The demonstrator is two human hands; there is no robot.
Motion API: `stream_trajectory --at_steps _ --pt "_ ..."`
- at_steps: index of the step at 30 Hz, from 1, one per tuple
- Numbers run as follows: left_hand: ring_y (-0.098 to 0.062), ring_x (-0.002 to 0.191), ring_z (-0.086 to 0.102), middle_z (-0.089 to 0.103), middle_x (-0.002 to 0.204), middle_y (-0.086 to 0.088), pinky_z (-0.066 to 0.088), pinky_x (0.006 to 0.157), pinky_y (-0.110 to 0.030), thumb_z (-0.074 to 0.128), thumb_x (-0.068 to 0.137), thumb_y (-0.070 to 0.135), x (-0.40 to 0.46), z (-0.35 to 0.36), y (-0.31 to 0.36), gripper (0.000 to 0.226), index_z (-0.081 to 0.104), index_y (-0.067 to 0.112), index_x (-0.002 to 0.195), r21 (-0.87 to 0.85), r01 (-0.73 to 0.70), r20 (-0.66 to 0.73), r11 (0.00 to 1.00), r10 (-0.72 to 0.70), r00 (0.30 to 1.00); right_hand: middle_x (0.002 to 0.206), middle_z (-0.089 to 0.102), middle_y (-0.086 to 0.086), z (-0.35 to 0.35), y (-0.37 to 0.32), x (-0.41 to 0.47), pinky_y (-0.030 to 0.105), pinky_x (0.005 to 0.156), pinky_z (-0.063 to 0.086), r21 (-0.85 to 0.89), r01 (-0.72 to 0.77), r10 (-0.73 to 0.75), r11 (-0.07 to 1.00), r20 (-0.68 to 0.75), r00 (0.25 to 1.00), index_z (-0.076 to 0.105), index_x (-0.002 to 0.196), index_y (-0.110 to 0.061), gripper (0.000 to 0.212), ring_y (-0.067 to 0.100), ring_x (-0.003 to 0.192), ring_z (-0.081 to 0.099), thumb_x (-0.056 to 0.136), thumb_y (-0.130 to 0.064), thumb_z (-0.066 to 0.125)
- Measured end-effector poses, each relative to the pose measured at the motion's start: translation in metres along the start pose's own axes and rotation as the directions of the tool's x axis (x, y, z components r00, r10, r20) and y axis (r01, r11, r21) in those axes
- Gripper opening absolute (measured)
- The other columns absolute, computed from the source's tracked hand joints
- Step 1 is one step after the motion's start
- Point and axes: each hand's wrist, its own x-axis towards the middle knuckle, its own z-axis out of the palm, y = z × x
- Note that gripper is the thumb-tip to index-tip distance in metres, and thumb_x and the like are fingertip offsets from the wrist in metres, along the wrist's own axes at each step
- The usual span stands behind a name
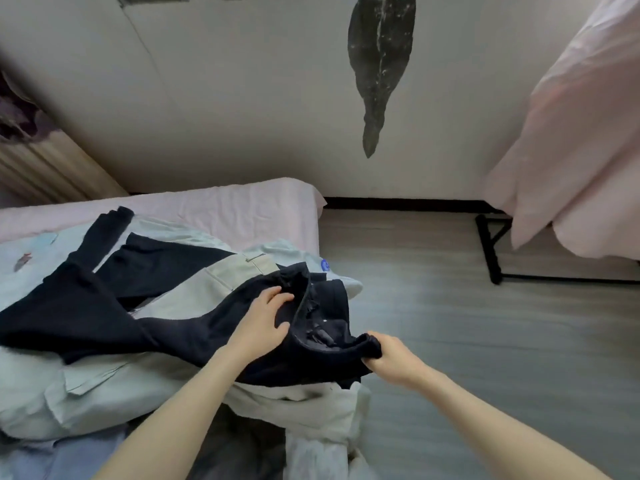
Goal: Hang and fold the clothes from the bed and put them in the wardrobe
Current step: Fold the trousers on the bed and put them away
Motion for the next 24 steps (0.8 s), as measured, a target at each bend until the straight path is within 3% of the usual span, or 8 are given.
stream_trajectory --at_steps 5,10,13,16,18,19,22,24 --pt "-0.025 0.146 0.000 -0.001 0.160 0.002 0.019 0.114 -0.053 0.064 0.082 0.048 0.067 -0.003 -0.015 0.093 0.003 0.033 0.151 0.152 0.206 0.076 0.967 -0.219 0.973 0.078 0.057 -0.003 0.013 0.031 0.006 0.008 0.051 0.034 0.148 -0.147 0.160 0.978 -0.081 0.984 0.055 0.086 -0.018 0.019 0.010 0.070 0.048 0.085 -0.002 0.046" --pt "-0.025 0.146 -0.010 -0.008 0.160 0.002 0.007 0.113 -0.060 0.071 0.074 0.055 0.122 -0.003 -0.023 0.112 -0.010 0.036 0.149 0.213 0.233 0.225 0.949 -0.280 0.933 0.070 0.055 -0.010 0.015 0.043 0.019 0.011 0.054 0.034 0.232 -0.181 0.207 0.956 -0.093 0.974 0.052 0.075 -0.026 0.027 0.008 0.067 0.048 0.083 0.000 0.049" --pt "-0.028 0.146 -0.002 0.006 0.159 0.000 0.007 0.111 -0.061 0.074 0.070 0.057 0.140 0.002 -0.036 0.116 -0.009 0.037 0.149 0.232 0.265 0.262 0.936 -0.322 0.910 0.071 0.056 -0.010 0.014 0.055 0.022 0.020 0.062 0.037 0.264 -0.193 0.221 0.945 -0.080 0.972 0.054 0.078 -0.025 0.024 0.010 0.071 0.049 0.085 -0.002 0.051" --pt "-0.026 0.135 0.036 0.044 0.144 0.002 0.025 0.110 -0.050 0.075 0.069 0.054 0.154 0.005 -0.050 0.095 0.023 0.033 0.146 0.110 0.274 0.225 0.955 -0.293 0.929 0.087 0.063 -0.009 0.010 0.061 0.027 0.016 0.068 0.042 0.298 -0.182 0.222 0.937 -0.106 0.969 0.058 0.093 -0.027 0.018 0.009 0.084 0.057 0.090 -0.010 0.053" --pt "-0.022 0.112 0.057 0.064 0.115 0.004 0.044 0.095 -0.040 0.074 0.073 0.048 0.155 0.003 -0.045 0.055 0.054 0.030 0.121 0.005 0.232 0.175 0.973 -0.229 0.957 0.095 0.064 -0.005 0.008 0.063 0.031 0.013 0.069 0.042 0.328 -0.198 0.258 0.924 -0.150 0.954 0.058 0.098 -0.023 0.010 0.010 0.090 0.058 0.094 -0.016 0.053" --pt "-0.021 0.101 0.061 0.067 0.101 0.005 0.048 0.086 -0.037 0.073 0.074 0.045 0.151 0.002 -0.038 0.037 0.062 0.029 0.106 -0.022 0.201 0.151 0.979 -0.195 0.969 0.095 0.064 -0.003 0.006 0.062 0.033 0.011 0.067 0.041 0.337 -0.203 0.274 0.919 -0.176 0.946 0.058 0.098 -0.021 0.007 0.011 0.090 0.058 0.095 -0.018 0.052" --pt "-0.019 0.085 0.063 0.068 0.082 0.005 0.050 0.076 -0.036 0.069 0.080 0.035 0.127 -0.005 -0.016 0.009 0.066 0.030 0.086 -0.113 0.128 0.048 0.985 -0.123 0.991 0.087 0.061 -0.006 -0.002 0.056 0.040 0.009 0.063 0.039 0.366 -0.167 0.276 0.916 -0.270 0.922 0.058 0.093 -0.018 0.009 0.012 0.085 0.056 0.096 -0.014 0.051" --pt "-0.018 0.080 0.062 0.066 0.075 0.005 0.048 0.071 -0.035 0.066 0.083 0.032 0.103 -0.014 -0.003 0.007 0.063 0.029 0.077 -0.155 0.122 -0.023 0.980 -0.127 0.992 0.083 0.061 -0.006 -0.008 0.046 0.042 0.008 0.060 0.039 0.382 -0.130 0.262 0.915 -0.318 0.911 0.059 0.089 -0.017 0.012 0.013 0.081 0.055 0.095 -0.011 0.050"
